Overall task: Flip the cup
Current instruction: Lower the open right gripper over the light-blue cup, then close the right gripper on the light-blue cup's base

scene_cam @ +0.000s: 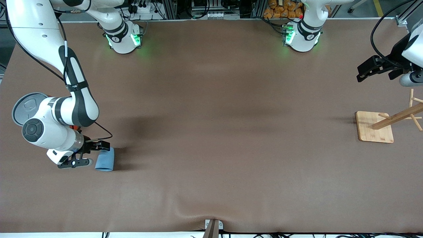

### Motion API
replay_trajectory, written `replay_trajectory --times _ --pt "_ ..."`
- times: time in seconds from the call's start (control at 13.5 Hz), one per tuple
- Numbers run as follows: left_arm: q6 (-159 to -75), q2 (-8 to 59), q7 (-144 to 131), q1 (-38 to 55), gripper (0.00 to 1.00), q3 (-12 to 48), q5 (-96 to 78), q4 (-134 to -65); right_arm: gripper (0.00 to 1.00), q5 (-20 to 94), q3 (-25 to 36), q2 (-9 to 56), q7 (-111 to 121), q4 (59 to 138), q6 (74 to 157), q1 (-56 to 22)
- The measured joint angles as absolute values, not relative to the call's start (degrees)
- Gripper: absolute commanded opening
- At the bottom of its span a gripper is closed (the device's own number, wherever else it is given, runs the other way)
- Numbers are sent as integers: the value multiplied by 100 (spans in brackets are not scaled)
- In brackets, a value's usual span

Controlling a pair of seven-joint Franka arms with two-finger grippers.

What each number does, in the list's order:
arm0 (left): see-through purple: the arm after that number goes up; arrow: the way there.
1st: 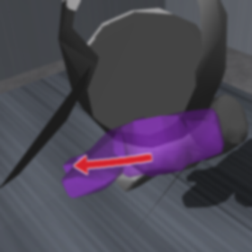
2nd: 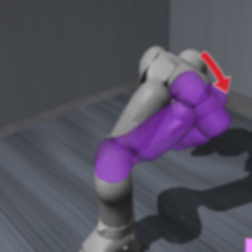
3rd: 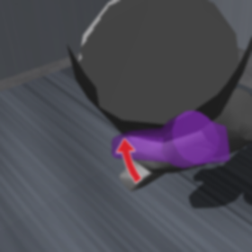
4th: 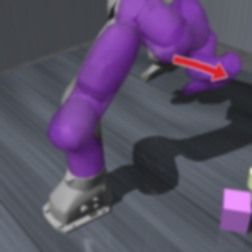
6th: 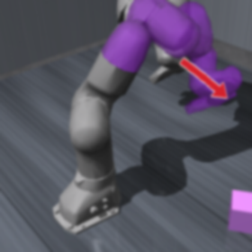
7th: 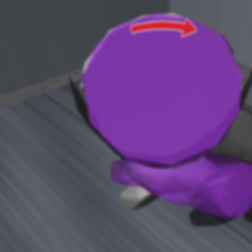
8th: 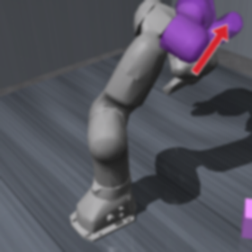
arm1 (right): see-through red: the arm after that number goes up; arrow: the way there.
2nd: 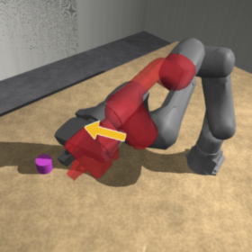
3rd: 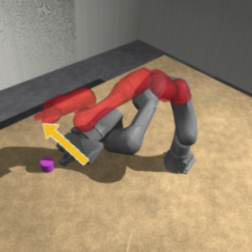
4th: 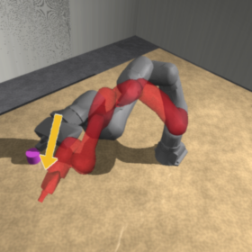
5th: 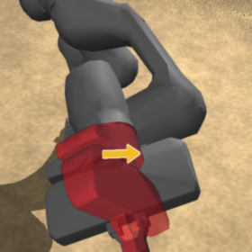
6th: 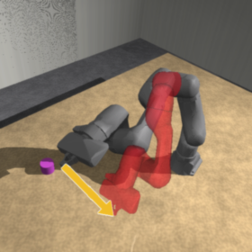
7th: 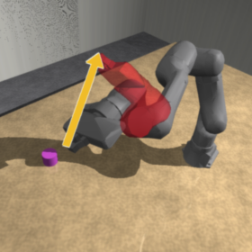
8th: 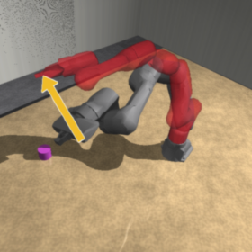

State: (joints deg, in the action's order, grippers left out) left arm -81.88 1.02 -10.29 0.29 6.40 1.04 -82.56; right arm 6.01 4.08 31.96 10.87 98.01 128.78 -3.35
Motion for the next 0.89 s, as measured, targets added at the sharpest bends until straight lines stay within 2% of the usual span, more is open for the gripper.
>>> replay_trajectory --times 0.89 --pt "-8193 157 -1029 26 100 645 104 -8257 100 603 414 3725 1346 9618 13573 -323"
